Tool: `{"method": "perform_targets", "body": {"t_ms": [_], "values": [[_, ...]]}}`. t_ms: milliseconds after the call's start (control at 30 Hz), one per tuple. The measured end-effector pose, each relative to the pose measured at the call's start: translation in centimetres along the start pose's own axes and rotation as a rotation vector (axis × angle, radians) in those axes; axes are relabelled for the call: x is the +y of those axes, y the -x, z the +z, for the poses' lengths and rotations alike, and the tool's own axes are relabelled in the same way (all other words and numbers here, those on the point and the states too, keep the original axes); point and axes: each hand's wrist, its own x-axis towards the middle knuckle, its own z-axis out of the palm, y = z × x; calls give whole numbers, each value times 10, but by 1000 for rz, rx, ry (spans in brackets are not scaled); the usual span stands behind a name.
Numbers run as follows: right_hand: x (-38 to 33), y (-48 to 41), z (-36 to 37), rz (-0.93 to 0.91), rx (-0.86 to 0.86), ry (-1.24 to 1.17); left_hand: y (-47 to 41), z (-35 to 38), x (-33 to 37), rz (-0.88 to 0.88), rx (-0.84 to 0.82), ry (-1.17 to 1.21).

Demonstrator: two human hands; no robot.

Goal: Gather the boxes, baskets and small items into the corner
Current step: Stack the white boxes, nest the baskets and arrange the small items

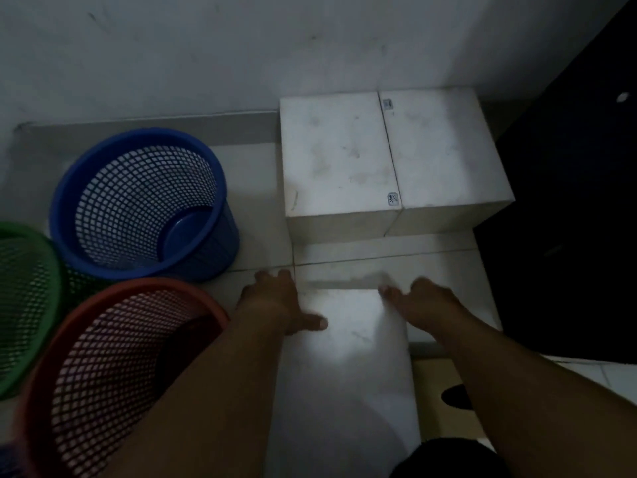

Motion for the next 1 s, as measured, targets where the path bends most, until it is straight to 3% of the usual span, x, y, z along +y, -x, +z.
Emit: {"method": "perform_targets", "body": {"t_ms": [67,133,200,367,733,900,1000], "values": [[2,4,1,86,-192,-283,2,9,3,-77,-19,131],[0,4,8,125,-271,-414,2,18,7,-130,-34,313],[-3,3,15,113,-262,-389,3,23,11,-146,-9,381],[-17,7,3,31,-256,-266,15,7,13,-125,48,293],[-81,78,-128,-130,-61,-191,92,-144,56,48,256,-60],[-107,78,-174,-183,62,-218,93,-187,73,110,381,31],[-121,52,-178,-263,247,-226,72,-200,84,73,502,138]]}}
